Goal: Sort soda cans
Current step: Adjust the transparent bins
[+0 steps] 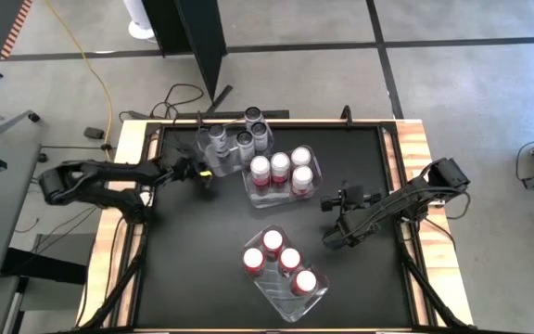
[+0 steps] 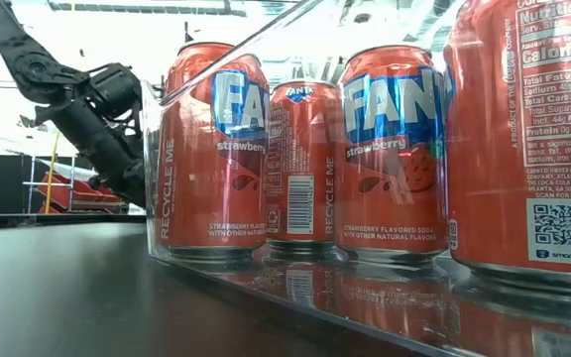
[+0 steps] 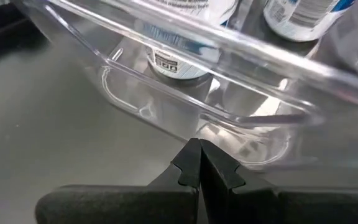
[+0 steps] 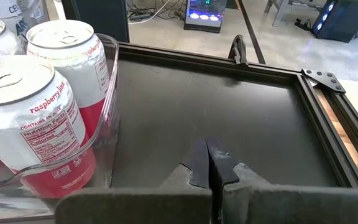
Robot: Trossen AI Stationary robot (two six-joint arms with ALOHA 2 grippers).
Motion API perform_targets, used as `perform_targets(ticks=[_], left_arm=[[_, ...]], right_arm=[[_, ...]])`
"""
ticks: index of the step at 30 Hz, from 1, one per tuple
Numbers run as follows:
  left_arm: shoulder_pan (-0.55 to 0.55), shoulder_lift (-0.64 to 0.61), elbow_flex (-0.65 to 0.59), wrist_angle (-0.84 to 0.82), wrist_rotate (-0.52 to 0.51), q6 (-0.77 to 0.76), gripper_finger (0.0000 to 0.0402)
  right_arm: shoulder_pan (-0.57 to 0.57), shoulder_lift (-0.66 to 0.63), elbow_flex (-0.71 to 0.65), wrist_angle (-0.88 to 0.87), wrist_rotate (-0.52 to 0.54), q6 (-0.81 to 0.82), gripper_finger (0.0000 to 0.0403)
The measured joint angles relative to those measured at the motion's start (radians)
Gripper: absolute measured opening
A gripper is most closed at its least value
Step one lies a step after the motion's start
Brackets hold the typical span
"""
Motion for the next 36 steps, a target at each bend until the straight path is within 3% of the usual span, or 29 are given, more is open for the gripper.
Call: perform_targets(ticks=[21,32,36], left_arm=[[0.038,0.245,0.211,-0.002,0.062,0.141,0.0000],[0.044,0.298,0.281,-0.004,0.093,0.194,0.0000],[0.050,0.298,0.288,-0.003,0.109,0.207,0.0000]], right_arm=[[0.000,0.000,0.000,-0.002,-0.002,-0.007,0.0000],[-0.097,0.000,-0.019,0.108,-0.052,-0.064,0.0000],[-0.144,0.000,-0.028,0.194,-0.053,-0.154,0.0000]])
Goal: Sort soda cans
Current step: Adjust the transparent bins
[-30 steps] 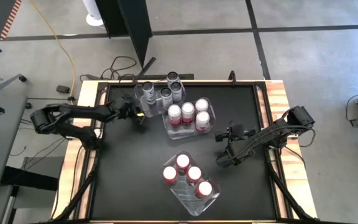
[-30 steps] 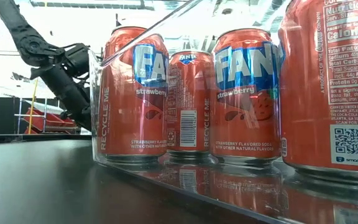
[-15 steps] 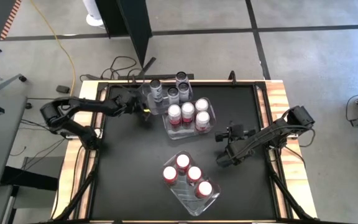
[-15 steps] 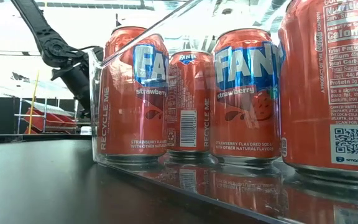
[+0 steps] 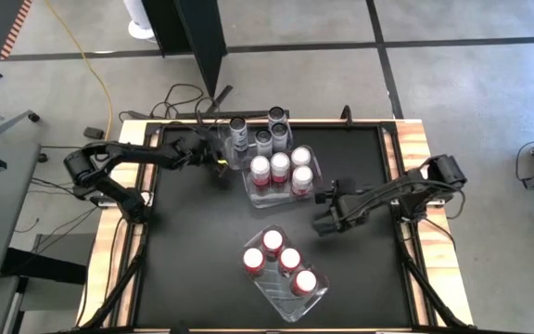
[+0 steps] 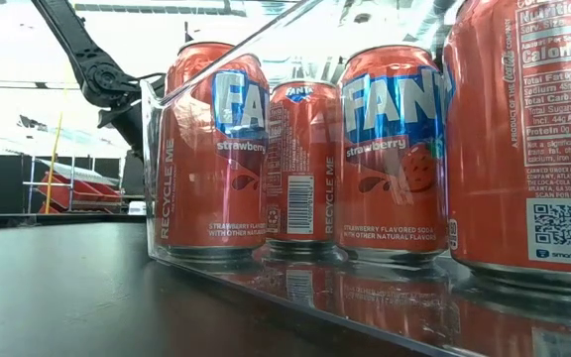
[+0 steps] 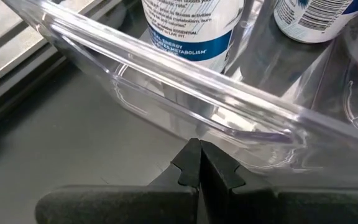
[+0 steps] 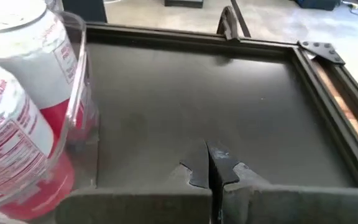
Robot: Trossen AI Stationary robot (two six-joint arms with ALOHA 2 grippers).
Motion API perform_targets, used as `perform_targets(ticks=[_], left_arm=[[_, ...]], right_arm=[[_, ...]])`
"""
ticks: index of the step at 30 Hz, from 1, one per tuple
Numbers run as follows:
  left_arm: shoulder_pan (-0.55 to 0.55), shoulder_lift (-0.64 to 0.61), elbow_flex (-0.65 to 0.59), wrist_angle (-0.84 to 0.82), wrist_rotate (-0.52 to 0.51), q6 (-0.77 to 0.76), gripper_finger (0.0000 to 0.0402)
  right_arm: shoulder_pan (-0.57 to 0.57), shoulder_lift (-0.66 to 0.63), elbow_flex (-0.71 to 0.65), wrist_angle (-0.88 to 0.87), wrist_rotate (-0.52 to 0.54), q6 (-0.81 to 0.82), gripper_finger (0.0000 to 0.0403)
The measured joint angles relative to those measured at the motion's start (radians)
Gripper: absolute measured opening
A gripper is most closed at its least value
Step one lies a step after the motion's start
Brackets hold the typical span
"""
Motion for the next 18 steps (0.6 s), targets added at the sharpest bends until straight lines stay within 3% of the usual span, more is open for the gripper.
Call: perform_targets(ticks=[9,18], left_arm=[[0.027,0.000,0.001,0.003,0.034,0.039,0.0000],[0.050,-0.001,0.002,0.006,0.055,0.065,0.0000]], right_arm=[[-0.101,0.000,0.000,0.282,0.000,-0.354,0.0000],[-0.147,0.000,0.000,0.463,0.000,-0.588,0.0000]])
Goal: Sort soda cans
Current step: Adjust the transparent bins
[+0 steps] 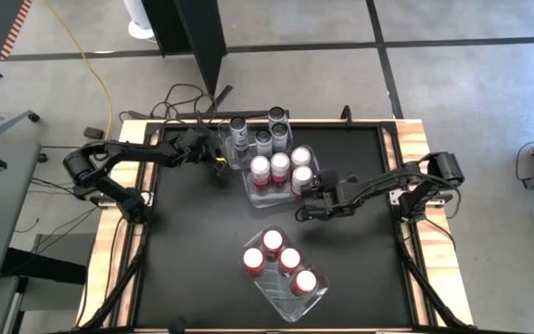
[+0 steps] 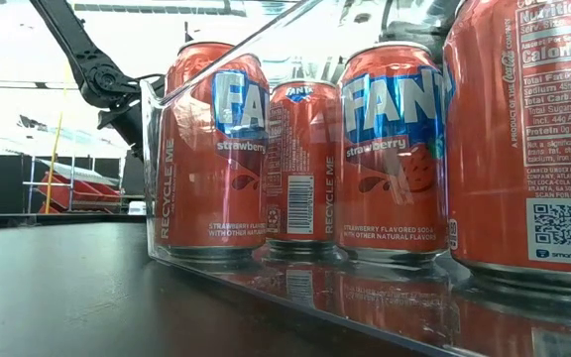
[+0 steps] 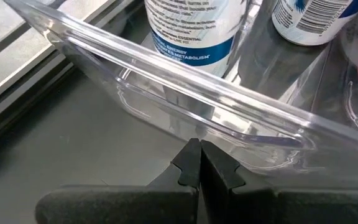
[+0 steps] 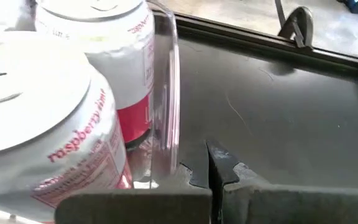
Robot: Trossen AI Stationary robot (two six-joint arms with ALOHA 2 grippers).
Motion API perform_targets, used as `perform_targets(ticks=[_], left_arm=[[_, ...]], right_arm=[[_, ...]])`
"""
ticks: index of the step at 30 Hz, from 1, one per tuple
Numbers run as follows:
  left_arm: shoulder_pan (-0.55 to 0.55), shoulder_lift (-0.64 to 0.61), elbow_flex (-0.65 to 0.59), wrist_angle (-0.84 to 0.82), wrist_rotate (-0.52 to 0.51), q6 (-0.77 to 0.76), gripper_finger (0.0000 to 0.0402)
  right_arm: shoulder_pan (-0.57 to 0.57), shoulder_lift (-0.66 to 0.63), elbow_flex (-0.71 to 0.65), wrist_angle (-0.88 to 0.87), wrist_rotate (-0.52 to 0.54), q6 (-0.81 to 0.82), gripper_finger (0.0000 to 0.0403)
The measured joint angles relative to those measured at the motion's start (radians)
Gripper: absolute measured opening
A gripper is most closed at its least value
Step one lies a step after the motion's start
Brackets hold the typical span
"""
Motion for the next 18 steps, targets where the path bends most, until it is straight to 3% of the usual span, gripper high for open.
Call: perform_targets(ticks=[10,18], left_arm=[[0.017,0.000,0.001,0.016,0.019,0.007,0.0000],[0.017,0.000,0.013,0.007,0.021,0.026,0.0000]], right_arm=[[-0.023,-0.001,-0.002,0.122,-0.002,-0.150,0.0000],[-0.023,0.000,-0.002,0.163,-0.010,-0.161,0.0000]])
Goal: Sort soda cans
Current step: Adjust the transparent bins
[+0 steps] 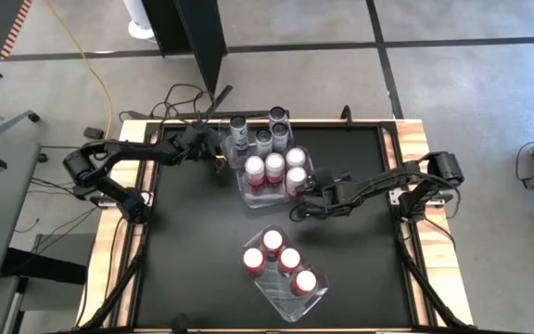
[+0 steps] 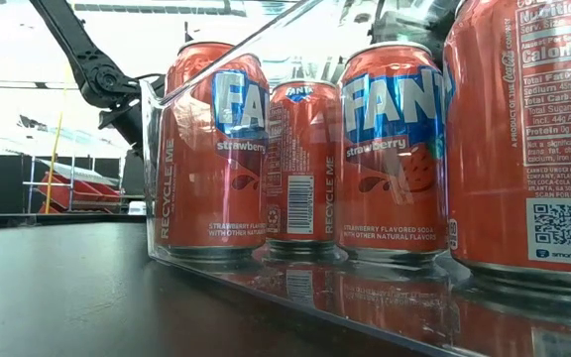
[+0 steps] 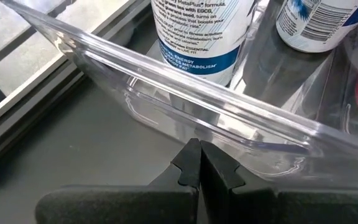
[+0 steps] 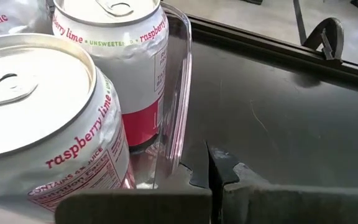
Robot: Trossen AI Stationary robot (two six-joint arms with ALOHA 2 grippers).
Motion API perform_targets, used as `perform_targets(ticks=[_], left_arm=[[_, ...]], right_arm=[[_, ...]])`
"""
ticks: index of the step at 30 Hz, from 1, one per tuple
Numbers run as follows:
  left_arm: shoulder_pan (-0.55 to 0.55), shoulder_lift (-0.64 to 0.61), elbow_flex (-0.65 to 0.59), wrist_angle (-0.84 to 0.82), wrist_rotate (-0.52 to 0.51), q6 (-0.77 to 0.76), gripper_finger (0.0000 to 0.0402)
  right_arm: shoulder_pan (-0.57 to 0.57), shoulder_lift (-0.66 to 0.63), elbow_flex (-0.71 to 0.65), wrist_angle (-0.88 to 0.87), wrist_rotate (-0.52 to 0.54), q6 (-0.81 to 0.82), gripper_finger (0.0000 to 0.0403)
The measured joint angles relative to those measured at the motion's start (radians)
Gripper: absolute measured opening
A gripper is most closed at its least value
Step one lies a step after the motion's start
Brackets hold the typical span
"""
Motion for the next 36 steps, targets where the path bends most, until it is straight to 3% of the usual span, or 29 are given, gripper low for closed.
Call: perform_targets(ticks=[36], left_arm=[[0.033,0.000,0.016,-0.038,0.004,0.024,0.0000]], right_arm=[[-0.046,0.000,0.002,0.295,-0.097,-0.260,0.0000]])
